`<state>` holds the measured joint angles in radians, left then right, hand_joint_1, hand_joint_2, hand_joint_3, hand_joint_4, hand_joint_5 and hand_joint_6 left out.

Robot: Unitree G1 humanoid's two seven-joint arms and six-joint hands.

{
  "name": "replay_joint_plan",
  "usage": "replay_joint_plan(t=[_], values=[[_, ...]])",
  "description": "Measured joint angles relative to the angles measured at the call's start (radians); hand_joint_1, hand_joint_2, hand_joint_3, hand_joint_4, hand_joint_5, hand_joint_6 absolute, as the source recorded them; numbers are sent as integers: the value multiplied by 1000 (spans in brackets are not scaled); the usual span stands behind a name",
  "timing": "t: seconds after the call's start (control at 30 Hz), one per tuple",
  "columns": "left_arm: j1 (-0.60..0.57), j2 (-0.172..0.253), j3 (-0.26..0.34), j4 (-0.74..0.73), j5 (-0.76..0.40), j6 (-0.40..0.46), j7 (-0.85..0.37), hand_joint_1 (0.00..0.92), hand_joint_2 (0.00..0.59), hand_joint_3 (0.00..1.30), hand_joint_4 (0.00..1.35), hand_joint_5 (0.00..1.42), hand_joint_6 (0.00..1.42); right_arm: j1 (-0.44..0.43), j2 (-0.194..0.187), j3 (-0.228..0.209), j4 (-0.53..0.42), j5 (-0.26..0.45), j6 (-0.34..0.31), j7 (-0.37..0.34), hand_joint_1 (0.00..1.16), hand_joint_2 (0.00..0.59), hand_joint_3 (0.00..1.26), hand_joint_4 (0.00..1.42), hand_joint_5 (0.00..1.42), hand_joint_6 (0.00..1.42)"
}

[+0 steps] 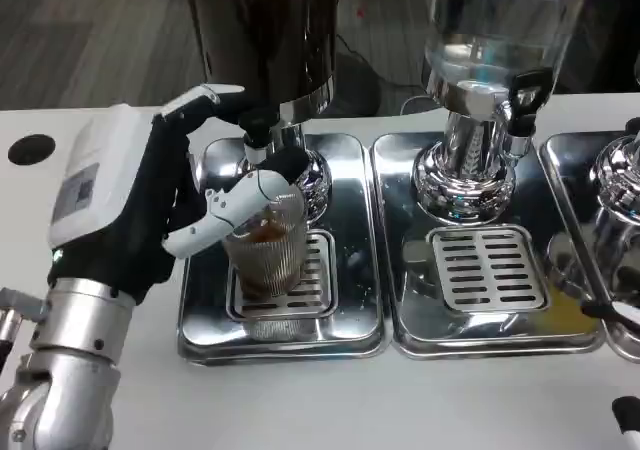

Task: Grasp the cup under the faucet to collect the drink, then remove the cup.

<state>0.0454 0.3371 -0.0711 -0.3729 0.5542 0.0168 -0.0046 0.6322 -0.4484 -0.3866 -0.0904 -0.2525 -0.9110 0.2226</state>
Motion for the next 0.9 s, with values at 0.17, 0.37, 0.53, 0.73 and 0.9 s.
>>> replay_joint_plan(t=[0.17,0.37,0.53,0.73,0.9], values=[[0,0,2,0,-1,-2,0,21,74,462,411,1273,1358,-3,-3,0,-2,0,0,-2,453,465,188,2,0,0],[0,0,2,4,-1,-6,0,21,74,462,411,1264,1357,-4,-4,0,-4,-3,0,-3,455,466,189,2,0,0],[-4,0,2,9,-1,-7,0,21,74,462,411,1260,1357,-4,-4,1,-5,-2,0,-3,456,466,190,2,0,0],[-6,0,2,11,-1,-7,0,2,55,256,176,1210,1300,-4,-4,4,-10,0,7,-3,456,466,190,2,0,0],[15,-5,6,46,-15,-53,21,0,43,131,30,1137,1247,-6,-5,10,-13,2,12,-2,456,466,190,2,0,0]])
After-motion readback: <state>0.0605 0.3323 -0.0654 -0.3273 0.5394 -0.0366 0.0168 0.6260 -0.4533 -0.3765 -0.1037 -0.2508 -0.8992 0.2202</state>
